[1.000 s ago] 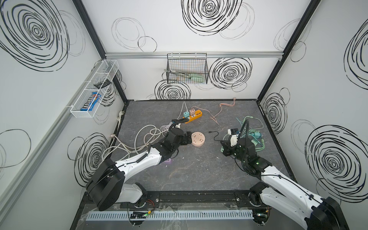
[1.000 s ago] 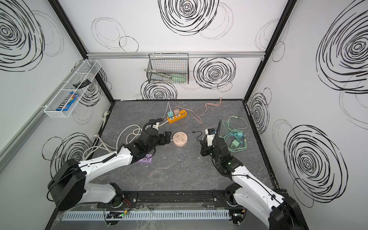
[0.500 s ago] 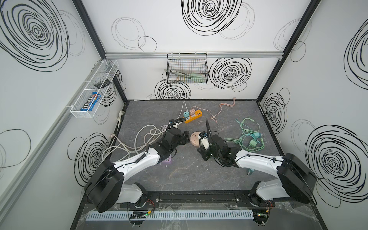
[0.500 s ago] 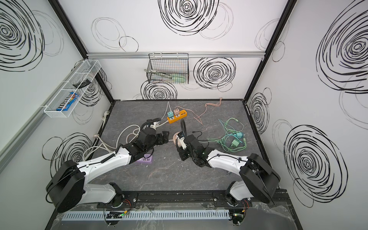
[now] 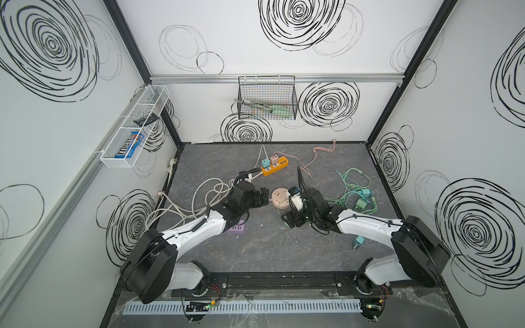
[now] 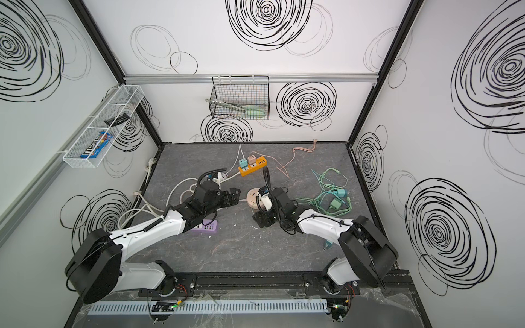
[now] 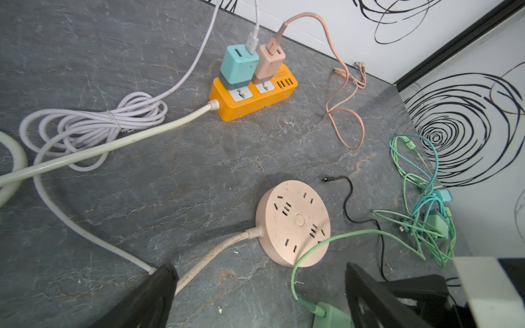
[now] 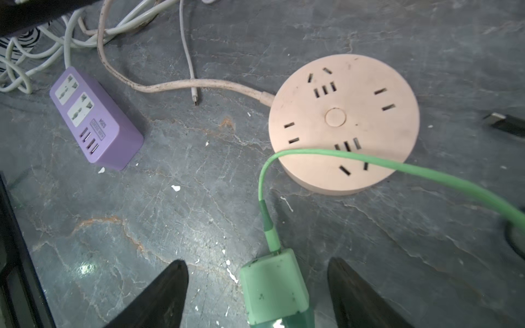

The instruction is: Insert the plug

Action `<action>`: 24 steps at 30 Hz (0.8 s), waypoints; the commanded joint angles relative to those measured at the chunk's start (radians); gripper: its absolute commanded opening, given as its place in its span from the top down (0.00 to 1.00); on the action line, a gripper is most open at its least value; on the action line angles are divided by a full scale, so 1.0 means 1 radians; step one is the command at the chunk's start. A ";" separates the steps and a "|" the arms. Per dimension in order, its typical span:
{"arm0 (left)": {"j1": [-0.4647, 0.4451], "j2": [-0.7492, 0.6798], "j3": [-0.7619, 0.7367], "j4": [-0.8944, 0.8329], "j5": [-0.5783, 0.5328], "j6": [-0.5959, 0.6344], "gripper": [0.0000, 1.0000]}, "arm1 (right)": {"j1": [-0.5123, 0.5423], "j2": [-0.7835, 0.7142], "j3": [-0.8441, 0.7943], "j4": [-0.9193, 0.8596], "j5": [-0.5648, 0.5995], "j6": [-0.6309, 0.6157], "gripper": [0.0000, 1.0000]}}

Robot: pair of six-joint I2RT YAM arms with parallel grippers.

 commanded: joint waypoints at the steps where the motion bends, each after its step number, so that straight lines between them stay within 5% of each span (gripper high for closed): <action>1: 0.005 0.006 0.014 0.030 0.048 0.005 0.04 | 0.009 0.023 -0.009 -0.047 0.022 0.001 0.18; 10: 0.007 0.022 0.012 0.007 0.086 0.020 0.04 | 0.124 0.049 -0.053 -0.058 0.155 -0.015 0.17; 24: 0.010 0.045 0.030 -0.017 0.128 0.036 0.04 | 0.205 0.075 -0.051 -0.033 0.338 0.000 0.60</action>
